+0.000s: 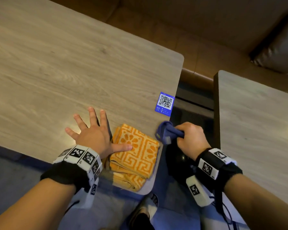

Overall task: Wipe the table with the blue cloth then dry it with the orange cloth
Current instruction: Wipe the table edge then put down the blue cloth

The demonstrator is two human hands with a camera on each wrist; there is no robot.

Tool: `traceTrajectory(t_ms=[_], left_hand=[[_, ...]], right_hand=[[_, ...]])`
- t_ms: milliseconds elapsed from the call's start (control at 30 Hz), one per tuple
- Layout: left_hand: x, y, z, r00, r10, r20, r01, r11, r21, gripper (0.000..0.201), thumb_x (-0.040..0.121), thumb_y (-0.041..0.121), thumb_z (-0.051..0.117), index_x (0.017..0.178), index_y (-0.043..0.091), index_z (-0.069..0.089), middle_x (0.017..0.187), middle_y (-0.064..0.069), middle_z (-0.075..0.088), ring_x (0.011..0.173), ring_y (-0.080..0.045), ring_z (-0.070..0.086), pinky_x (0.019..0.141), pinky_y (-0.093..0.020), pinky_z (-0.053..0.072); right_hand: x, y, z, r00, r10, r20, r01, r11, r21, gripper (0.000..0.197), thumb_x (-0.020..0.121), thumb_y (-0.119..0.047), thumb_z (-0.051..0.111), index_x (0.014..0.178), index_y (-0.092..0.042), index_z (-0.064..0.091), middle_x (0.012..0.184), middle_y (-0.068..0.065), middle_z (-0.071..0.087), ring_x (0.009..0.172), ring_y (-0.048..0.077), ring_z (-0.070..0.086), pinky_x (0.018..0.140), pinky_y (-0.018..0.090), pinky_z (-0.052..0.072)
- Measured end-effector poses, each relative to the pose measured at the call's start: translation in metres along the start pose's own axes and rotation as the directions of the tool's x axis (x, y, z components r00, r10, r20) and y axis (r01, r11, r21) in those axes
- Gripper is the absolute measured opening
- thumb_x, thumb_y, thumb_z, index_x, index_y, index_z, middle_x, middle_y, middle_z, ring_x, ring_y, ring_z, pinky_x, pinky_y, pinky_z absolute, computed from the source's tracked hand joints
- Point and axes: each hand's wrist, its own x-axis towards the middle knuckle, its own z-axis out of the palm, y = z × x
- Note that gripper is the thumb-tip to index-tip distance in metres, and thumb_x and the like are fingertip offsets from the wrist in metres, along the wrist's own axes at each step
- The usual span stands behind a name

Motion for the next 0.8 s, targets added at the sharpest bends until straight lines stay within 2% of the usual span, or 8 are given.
traceTrajectory(t_ms=[133, 233, 300, 400, 500, 600, 700, 800], left_hand=[[-0.002, 0.001, -0.003, 1.0, -0.013, -0.012, 0.013, 1.0, 0.017, 0.161, 0.035, 0.107, 0.043, 0.154, 0.023, -0.025, 0.16, -0.011, -0.035, 0.145, -0.053, -0.02, 0.112, -0.076, 0.007], [-0.006, 0.003, -0.011, 1.0, -0.016, 0.018, 0.015, 0.999, 0.033, 0.159, 0.04, 0.101, 0.054, 0.155, 0.024, -0.023, 0.161, -0.012, -0.031, 0.146, -0.052, -0.017, 0.112, -0.076, 0.009], [-0.011, 0.01, -0.017, 0.996, 0.09, -0.001, -0.089, 0.994, 0.07, 0.146, 0.056, 0.09, 0.064, 0.155, 0.029, -0.024, 0.162, -0.01, -0.03, 0.147, -0.05, -0.016, 0.112, -0.076, 0.009], [-0.018, 0.026, -0.018, 0.892, 0.45, -0.037, -0.42, 0.856, 0.301, 0.105, 0.084, 0.066, 0.063, 0.158, 0.035, -0.003, 0.163, -0.004, -0.028, 0.149, -0.042, -0.02, 0.118, -0.068, 0.003], [-0.022, 0.037, -0.016, 0.771, 0.636, 0.038, -0.579, 0.674, 0.459, 0.056, 0.097, 0.049, 0.054, 0.146, 0.025, 0.041, 0.166, -0.006, 0.013, 0.153, -0.034, -0.001, 0.123, -0.055, 0.003], [-0.03, 0.032, -0.012, 0.728, 0.679, 0.095, -0.668, 0.67, 0.326, 0.032, 0.097, 0.035, 0.059, 0.124, 0.023, 0.048, 0.133, -0.003, 0.055, 0.126, -0.026, 0.048, 0.108, -0.037, 0.034], [-0.048, 0.006, -0.014, 0.716, 0.686, 0.128, -0.696, 0.715, 0.067, 0.04, 0.092, 0.028, 0.068, 0.125, 0.024, 0.046, 0.121, -0.002, 0.06, 0.106, -0.024, 0.059, 0.087, -0.029, 0.044], [-0.063, -0.038, -0.018, 0.691, 0.715, 0.108, -0.717, 0.697, -0.027, 0.05, 0.089, 0.024, 0.073, 0.135, 0.024, 0.051, 0.124, 0.0, 0.06, 0.113, -0.021, 0.059, 0.089, -0.023, 0.041]], right_hand=[[0.014, -0.006, -0.001, 0.981, 0.028, -0.191, -0.007, 0.994, 0.112, 0.04, 0.08, -0.001, 0.061, 0.118, -0.012, 0.065, 0.116, 0.006, 0.058, 0.106, 0.021, 0.056, 0.088, 0.02, 0.036], [-0.001, -0.011, 0.023, 0.999, 0.013, -0.046, -0.008, 0.995, 0.1, 0.037, 0.081, -0.002, 0.06, 0.117, -0.01, 0.065, 0.114, 0.009, 0.058, 0.104, 0.028, 0.058, 0.087, 0.023, 0.039], [-0.017, -0.011, 0.021, 1.0, 0.029, 0.006, -0.03, 0.994, 0.108, 0.032, 0.079, 0.0, 0.057, 0.106, -0.011, 0.069, 0.102, 0.012, 0.062, 0.096, 0.031, 0.06, 0.083, 0.029, 0.043], [-0.017, -0.014, -0.004, 0.994, 0.073, -0.082, -0.058, 0.985, 0.163, 0.039, 0.076, 0.002, 0.056, 0.109, -0.015, 0.069, 0.103, 0.012, 0.062, 0.098, 0.029, 0.059, 0.085, 0.026, 0.041], [0.013, -0.018, -0.015, 0.981, 0.091, -0.169, -0.063, 0.984, 0.164, 0.046, 0.081, 0.0, 0.057, 0.125, -0.015, 0.061, 0.118, 0.01, 0.057, 0.108, 0.026, 0.055, 0.09, 0.022, 0.036], [0.032, -0.03, 0.006, 0.999, 0.039, -0.015, -0.038, 0.998, 0.041, 0.042, 0.082, -0.006, 0.06, 0.122, -0.018, 0.062, 0.123, 0.007, 0.051, 0.113, 0.03, 0.05, 0.094, 0.031, 0.042], [0.016, -0.048, 0.033, 0.993, 0.108, 0.053, -0.108, 0.994, -0.013, 0.036, 0.089, -0.013, 0.054, 0.124, -0.019, 0.061, 0.125, 0.007, 0.047, 0.114, 0.03, 0.044, 0.093, 0.03, 0.038], [-0.02, -0.069, 0.047, 0.978, 0.205, 0.027, -0.206, 0.979, 0.013, 0.035, 0.092, -0.017, 0.053, 0.126, -0.019, 0.061, 0.127, 0.006, 0.045, 0.116, 0.028, 0.043, 0.096, 0.029, 0.036]])
